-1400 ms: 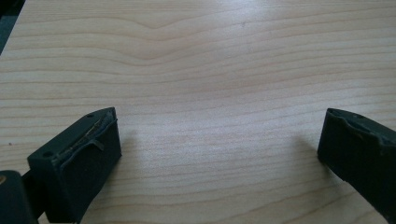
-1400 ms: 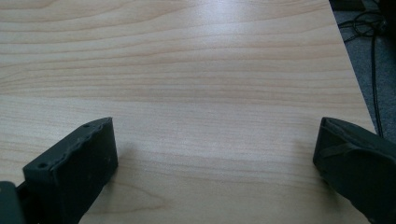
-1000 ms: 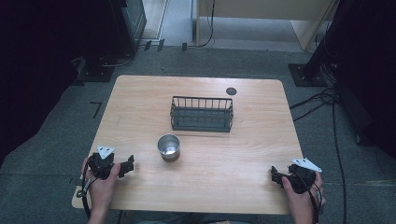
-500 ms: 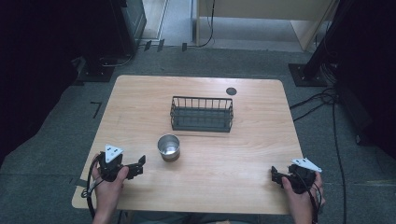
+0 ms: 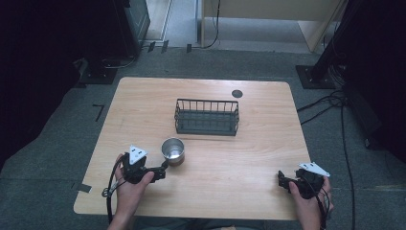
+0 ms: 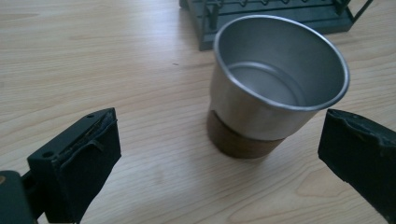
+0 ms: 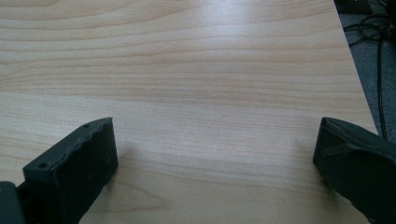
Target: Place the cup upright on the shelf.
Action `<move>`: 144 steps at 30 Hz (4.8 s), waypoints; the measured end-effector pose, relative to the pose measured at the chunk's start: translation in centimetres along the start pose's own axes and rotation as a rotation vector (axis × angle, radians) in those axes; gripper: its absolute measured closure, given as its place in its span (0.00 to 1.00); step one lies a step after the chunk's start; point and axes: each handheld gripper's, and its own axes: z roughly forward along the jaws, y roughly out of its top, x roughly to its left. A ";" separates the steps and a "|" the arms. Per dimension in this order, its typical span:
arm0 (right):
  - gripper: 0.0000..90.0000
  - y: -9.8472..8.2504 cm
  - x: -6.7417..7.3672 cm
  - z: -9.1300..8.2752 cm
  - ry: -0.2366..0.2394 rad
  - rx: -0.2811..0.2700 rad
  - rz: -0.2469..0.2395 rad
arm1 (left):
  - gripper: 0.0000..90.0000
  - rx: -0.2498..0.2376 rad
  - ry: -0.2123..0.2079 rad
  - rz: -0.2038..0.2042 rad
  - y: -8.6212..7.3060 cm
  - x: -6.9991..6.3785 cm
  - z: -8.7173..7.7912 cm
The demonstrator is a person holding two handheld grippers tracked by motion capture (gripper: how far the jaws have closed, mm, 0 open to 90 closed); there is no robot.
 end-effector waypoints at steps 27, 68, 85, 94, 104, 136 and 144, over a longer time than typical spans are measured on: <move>0.00 0.0 0.0 0.0 0.000 0.000 0.000 | 0.03 0.060 0.045 0.040 1.5 -3.6 5.2; 0.00 0.0 0.0 0.0 0.001 0.000 -0.001 | 0.21 -0.009 0.039 0.063 7.0 -3.4 3.2; 0.00 0.0 0.0 0.0 0.001 -0.001 -0.001 | 0.21 -0.035 -0.004 0.115 11.5 -4.8 3.8; 0.00 0.0 0.0 0.0 0.002 -0.001 0.000 | 0.21 -0.077 -0.017 0.106 13.2 -4.6 4.6; 0.00 0.0 0.0 0.0 0.002 -0.001 0.000 | 0.21 -0.153 -0.005 0.094 15.2 -4.4 5.1; 0.00 0.0 0.0 0.0 0.003 -0.001 0.001 | 0.21 -0.072 0.085 0.151 14.7 -5.0 13.6; 0.00 0.0 0.0 0.0 0.003 -0.002 0.001 | 0.21 -0.026 0.085 0.130 14.5 -4.9 14.1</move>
